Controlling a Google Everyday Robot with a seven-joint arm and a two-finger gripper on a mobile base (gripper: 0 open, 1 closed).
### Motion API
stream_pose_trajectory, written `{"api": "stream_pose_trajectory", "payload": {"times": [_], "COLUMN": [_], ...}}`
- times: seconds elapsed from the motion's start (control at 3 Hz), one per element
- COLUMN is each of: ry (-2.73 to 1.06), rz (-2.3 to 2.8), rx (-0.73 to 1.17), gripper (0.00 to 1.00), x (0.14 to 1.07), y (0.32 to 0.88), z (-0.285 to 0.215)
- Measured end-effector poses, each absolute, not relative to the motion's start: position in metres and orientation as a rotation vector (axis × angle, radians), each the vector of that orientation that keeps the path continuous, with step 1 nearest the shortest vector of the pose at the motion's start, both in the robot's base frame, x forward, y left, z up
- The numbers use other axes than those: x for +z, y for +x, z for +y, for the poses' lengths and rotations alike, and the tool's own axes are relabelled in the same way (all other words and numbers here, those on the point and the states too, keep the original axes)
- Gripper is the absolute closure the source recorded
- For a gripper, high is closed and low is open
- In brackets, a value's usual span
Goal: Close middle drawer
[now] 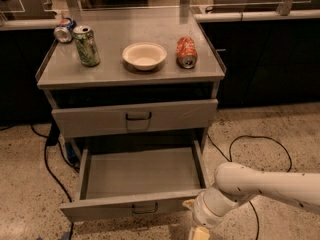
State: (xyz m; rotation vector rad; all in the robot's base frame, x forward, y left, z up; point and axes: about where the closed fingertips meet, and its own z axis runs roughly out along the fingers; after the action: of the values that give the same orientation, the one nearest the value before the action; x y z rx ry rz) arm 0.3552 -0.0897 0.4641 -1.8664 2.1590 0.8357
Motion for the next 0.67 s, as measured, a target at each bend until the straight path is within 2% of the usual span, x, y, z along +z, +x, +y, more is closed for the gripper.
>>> {"api": "stream_pose_trajectory", "payload": {"times": [0.67], "ry": [-1.828], "rz": [2.105], "rx": [0.920], "gripper": [0.00], "x": [0.4570], "y": [0.3528], "z": [-0.0906]}}
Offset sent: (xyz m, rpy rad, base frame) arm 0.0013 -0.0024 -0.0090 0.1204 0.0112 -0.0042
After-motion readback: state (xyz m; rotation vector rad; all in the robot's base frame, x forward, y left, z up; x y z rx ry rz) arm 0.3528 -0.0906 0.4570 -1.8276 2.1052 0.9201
